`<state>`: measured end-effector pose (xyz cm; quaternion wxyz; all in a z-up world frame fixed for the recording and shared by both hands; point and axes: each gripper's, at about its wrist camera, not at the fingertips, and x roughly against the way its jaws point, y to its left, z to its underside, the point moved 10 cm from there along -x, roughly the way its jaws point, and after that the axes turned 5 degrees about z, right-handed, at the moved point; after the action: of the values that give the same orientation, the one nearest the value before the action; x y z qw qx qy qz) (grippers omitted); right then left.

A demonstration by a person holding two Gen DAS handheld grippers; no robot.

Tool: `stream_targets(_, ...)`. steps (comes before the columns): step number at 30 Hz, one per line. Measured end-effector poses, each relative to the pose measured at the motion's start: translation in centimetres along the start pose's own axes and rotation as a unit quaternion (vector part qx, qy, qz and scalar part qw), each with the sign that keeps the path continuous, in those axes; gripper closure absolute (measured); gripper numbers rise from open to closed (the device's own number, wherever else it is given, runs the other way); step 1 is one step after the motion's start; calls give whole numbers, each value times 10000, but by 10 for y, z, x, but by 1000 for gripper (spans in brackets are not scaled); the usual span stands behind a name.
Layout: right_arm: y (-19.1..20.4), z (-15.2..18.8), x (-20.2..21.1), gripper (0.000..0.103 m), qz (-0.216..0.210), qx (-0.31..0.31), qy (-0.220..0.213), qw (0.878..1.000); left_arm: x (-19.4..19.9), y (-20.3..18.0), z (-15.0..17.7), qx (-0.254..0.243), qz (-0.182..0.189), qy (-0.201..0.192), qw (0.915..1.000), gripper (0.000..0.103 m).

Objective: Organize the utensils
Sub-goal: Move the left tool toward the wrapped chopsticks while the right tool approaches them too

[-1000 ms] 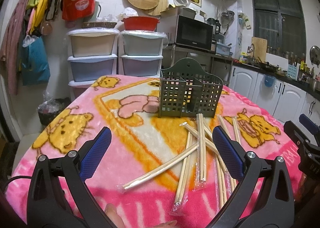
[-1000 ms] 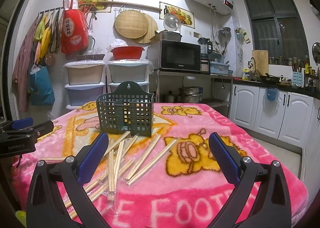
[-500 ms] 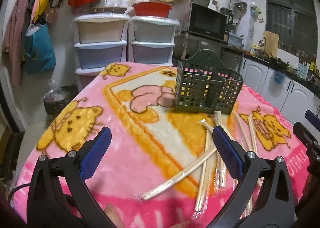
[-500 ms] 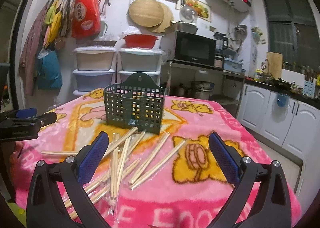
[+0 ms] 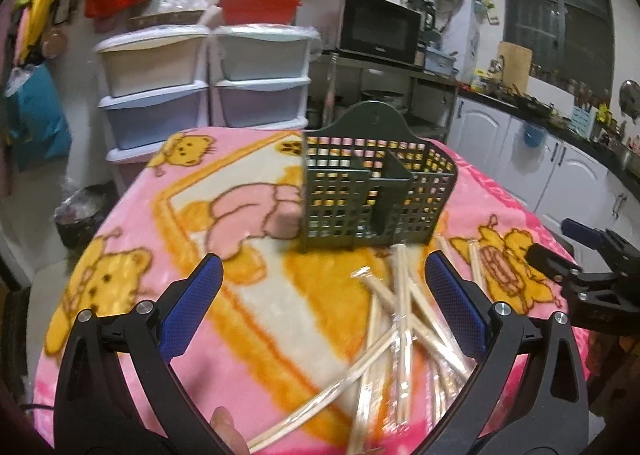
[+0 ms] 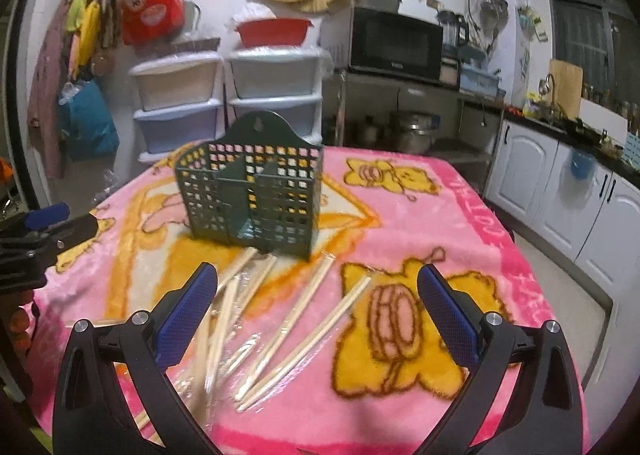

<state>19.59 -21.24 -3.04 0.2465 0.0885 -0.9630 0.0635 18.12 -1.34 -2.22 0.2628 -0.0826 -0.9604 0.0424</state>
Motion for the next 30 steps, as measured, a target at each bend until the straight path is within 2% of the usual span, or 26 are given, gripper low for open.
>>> stream_targets(10, -15, -4, -50, 6, -31, 117, 693, 9975, -48, -39, -9, -290, 576, 495, 9967, 9)
stream_targets(16, -21, 0, -80, 7, -144, 29, 1057, 9943, -83, -43, -2, -225, 776, 1017, 9915, 10)
stream_targets(18, -21, 1, -89, 17, -263, -60, 1204, 9924, -92, -44, 0, -182, 869, 1132, 9896, 10)
stream_targets(20, -19, 5, -100, 19, -432, -168, 1397, 9891, -98, -46, 2, -163, 936, 1241, 9877, 12)
stream_targets(26, -7, 11, -127, 31, -717, -193, 1786, 9811, -117, -55, 12, -121, 1151, 1636, 9797, 30)
stream_targets(30, -2, 14, -140, 39, -933, -264, 1985, 9753, -127, -57, 16, -106, 1245, 1810, 9755, 36)
